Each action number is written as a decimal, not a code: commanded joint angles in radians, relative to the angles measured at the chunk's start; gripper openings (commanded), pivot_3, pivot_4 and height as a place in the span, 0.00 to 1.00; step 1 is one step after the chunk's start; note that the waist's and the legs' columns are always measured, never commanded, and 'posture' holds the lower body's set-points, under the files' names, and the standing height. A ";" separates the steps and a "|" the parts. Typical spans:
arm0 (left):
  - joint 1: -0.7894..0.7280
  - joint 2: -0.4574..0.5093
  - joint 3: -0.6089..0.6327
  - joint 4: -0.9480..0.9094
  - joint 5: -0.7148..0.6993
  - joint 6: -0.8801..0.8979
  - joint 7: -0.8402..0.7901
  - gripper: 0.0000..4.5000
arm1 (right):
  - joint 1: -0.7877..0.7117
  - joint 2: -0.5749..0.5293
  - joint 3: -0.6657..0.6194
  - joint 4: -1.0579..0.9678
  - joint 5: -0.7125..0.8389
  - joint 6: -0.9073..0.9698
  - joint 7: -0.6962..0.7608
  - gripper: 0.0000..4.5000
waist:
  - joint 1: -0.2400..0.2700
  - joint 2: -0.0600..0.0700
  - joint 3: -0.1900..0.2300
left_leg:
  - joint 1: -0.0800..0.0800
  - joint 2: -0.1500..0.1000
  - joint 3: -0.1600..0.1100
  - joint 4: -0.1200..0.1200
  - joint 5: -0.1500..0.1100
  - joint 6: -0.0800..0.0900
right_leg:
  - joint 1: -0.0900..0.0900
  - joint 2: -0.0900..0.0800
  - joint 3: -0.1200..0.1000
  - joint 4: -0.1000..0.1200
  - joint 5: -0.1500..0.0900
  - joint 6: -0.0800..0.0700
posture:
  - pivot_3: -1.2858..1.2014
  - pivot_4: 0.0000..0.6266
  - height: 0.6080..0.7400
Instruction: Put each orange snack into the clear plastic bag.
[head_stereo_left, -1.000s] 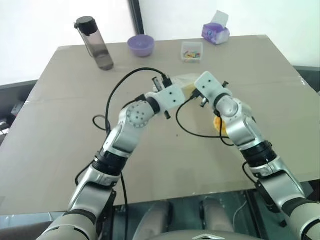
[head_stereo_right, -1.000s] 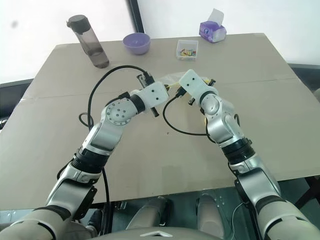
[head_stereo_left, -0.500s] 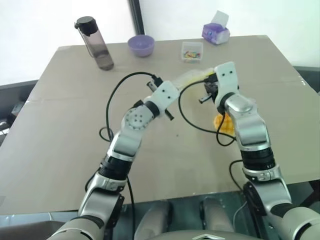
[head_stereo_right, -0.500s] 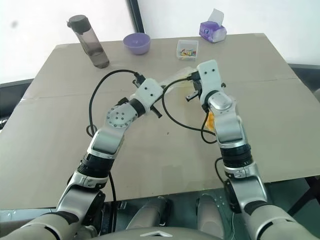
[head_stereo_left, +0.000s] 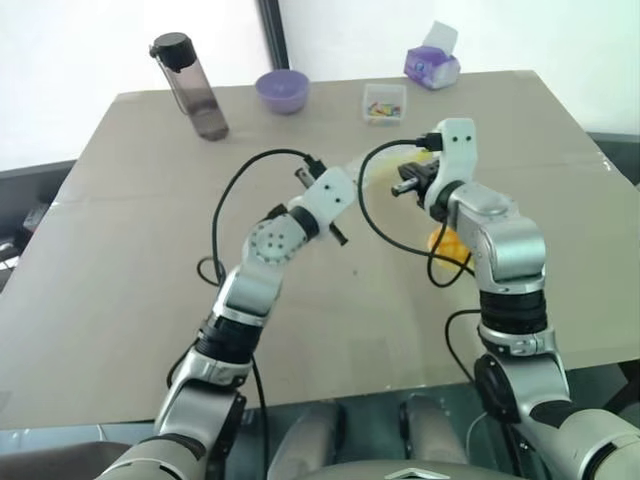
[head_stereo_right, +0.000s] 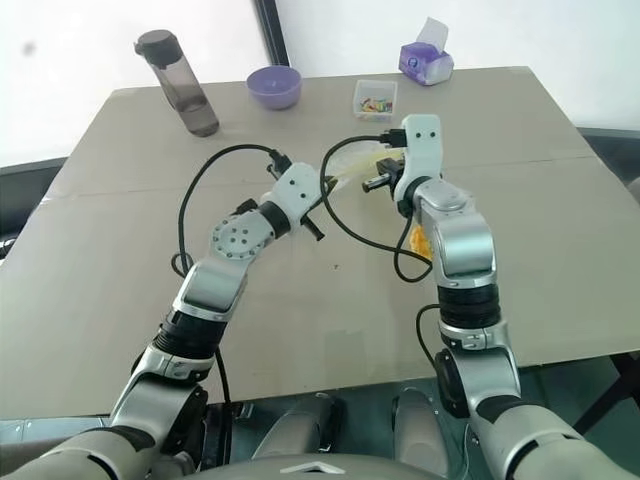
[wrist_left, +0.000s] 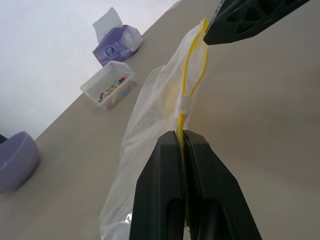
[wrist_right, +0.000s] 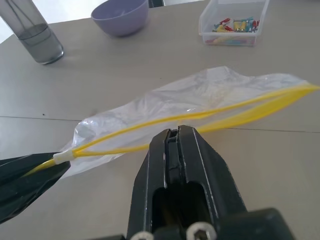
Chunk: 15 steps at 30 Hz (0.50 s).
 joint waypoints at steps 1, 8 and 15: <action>0.000 0.003 -0.010 -0.039 0.002 -0.020 0.001 0.00 | -0.030 -0.008 0.014 -0.020 0.028 -0.015 -0.009 0.01 | -0.001 0.000 0.000 | 0.000 0.000 0.000 0.000 0.000 0.000 | 0.000 0.000 0.000 0.000 0.000 0.000 | 0.52 0.24 1.00; 0.003 -0.003 -0.019 -0.057 -0.007 -0.023 -0.005 0.00 | -0.026 -0.014 0.035 -0.001 0.052 -0.020 -0.024 0.01 | 0.000 0.000 0.000 | 0.000 0.000 0.000 0.000 0.000 0.000 | 0.000 0.000 0.000 0.000 0.000 0.000 | 0.52 0.24 1.00; 0.009 -0.004 -0.025 -0.064 -0.027 -0.049 -0.024 0.00 | -0.025 -0.013 0.041 0.031 0.081 -0.035 -0.033 0.01 | 0.000 0.000 0.000 | 0.000 0.000 0.000 0.000 0.000 0.000 | 0.000 0.000 0.000 0.000 0.000 0.000 | 0.52 0.24 1.00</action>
